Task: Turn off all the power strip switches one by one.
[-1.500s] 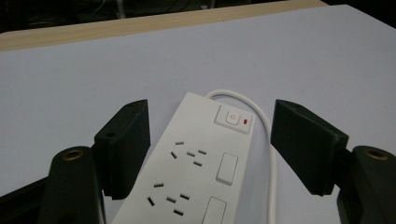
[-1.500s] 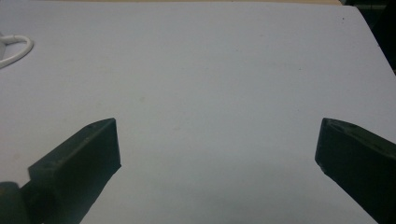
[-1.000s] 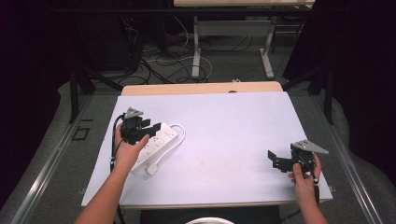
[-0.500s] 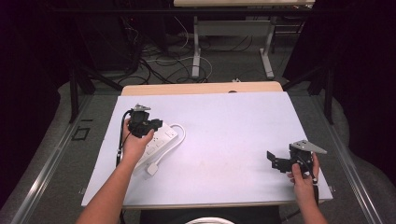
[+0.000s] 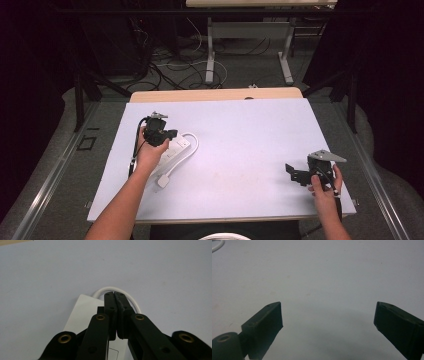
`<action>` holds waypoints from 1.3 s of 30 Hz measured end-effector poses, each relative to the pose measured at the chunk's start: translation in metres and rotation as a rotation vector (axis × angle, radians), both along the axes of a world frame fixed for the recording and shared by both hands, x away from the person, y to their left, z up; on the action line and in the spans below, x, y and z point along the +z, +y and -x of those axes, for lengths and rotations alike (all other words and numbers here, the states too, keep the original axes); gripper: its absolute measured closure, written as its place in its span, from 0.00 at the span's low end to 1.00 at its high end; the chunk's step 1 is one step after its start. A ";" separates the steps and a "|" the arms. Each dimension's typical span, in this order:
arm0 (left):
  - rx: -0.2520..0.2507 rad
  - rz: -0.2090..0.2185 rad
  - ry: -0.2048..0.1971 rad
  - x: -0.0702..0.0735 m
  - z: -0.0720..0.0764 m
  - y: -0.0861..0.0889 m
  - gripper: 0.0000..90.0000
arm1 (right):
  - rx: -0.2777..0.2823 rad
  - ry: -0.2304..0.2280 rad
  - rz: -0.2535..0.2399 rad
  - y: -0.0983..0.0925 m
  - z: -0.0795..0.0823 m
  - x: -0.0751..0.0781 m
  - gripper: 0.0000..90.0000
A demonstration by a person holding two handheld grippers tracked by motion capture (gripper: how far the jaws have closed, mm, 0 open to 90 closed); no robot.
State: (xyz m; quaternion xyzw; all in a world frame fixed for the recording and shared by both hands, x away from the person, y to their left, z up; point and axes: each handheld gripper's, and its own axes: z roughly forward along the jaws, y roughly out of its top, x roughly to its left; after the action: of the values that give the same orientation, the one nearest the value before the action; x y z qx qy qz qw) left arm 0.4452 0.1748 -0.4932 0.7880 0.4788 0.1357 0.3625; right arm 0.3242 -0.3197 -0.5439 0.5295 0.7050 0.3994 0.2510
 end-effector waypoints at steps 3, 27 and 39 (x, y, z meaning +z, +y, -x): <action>-0.008 -0.015 0.025 -0.003 -0.003 -0.003 1.00 | 0.007 0.015 0.018 0.001 0.000 0.001 0.08; -0.034 -0.121 0.090 -0.021 -0.016 -0.027 1.00 | 0.018 0.076 0.065 0.006 -0.002 0.002 0.08; -0.030 -0.162 0.119 -0.026 -0.018 -0.033 1.00 | 0.021 0.081 0.056 0.005 -0.002 0.002 0.08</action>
State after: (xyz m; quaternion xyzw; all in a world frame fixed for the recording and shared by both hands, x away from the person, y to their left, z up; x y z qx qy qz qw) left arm 0.4633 0.1417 -0.5195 0.8286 0.4749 0.1217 0.2704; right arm 0.3258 -0.3143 -0.5418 0.5308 0.7309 0.3604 0.2328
